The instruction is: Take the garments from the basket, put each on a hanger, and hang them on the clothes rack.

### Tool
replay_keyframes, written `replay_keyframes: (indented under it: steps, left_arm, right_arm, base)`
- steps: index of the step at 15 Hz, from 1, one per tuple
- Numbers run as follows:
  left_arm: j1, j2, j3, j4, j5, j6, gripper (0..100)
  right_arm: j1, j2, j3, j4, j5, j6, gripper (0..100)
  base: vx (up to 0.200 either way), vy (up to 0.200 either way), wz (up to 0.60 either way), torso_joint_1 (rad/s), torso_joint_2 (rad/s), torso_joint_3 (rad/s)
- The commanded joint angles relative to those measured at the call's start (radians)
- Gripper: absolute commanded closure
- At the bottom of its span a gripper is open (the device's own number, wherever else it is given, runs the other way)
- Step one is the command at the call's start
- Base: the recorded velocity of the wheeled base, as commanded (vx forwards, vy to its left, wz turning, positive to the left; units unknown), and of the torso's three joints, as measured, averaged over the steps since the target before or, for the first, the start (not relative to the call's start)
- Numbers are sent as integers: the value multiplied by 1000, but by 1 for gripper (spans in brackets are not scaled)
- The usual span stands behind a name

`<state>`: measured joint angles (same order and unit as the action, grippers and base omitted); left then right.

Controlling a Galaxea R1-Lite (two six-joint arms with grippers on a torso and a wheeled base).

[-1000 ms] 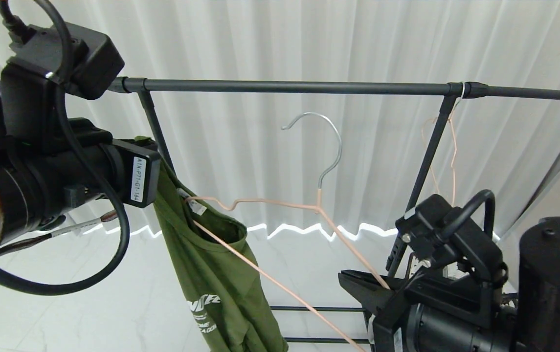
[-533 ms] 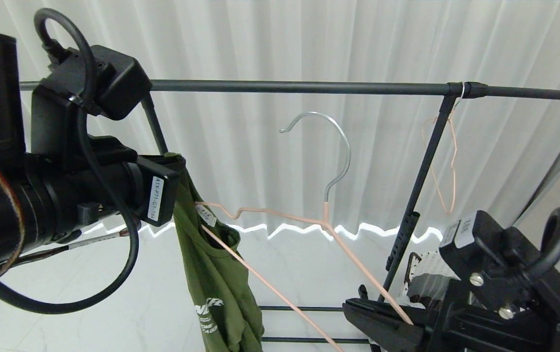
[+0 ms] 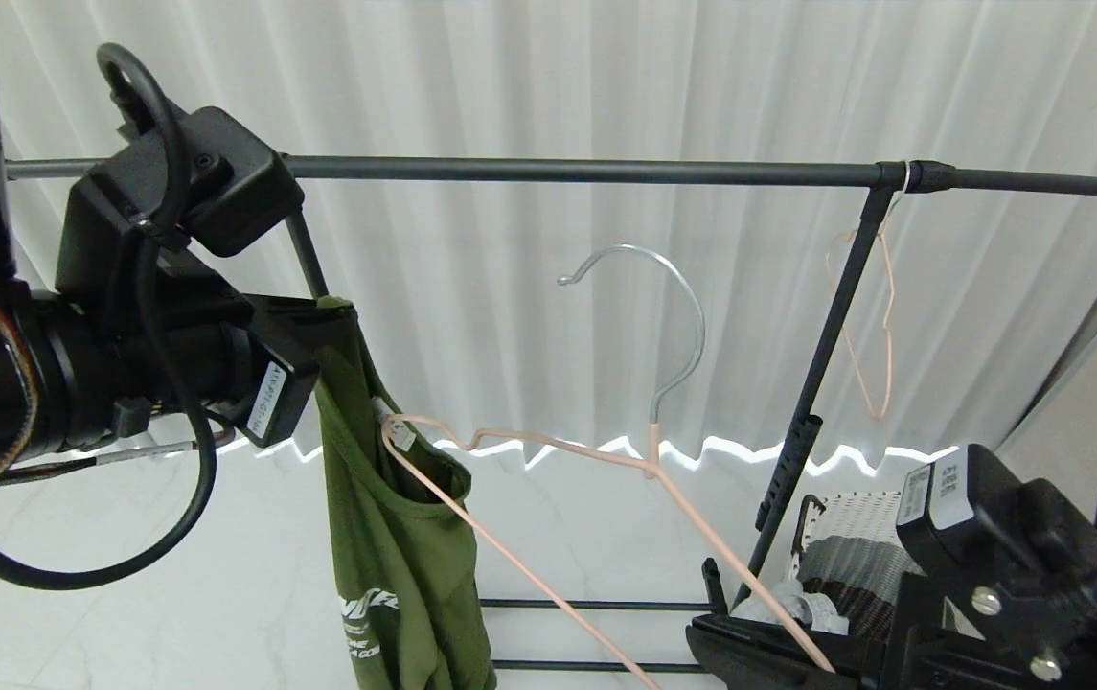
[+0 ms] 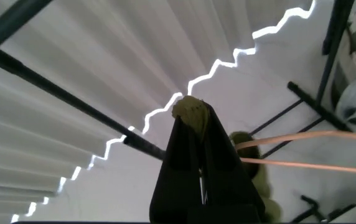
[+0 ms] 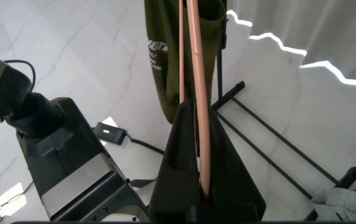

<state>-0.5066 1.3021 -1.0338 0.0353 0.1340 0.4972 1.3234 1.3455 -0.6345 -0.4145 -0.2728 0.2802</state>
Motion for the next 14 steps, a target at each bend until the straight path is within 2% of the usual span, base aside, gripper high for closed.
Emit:
replay_keyframes:
  steps: [1,3,4,7,11,14]
  left_arm:
    - [28,-4,0,0,-8,7,100]
    - [28,-4,9,0,-22,20,100]
    - [30,-14,35,0,-54,44,100]
    - [40,-29,77,-8,-169,46,100]
    - [105,-29,78,-14,-335,43,100]
    - [112,-32,75,-14,-363,35,100]
  right_arm:
    - [0,-3,1,-6,6,-1,100]
    - [0,-3,-1,-6,14,-1,100]
    - [0,-5,-1,-6,17,-1,100]
    - [0,-13,2,-4,15,-3,100]
    - [0,-26,16,-6,14,-9,100]
    - [0,-14,-4,-7,15,-29,100]
  base:
    - [0,0,0,0,0,0]
    - [0,0,0,0,0,0]
    - [0,0,0,0,0,0]
    - [0,0,0,0,0,0]
    - [0,0,0,0,0,0]
    - [0,0,0,0,0,0]
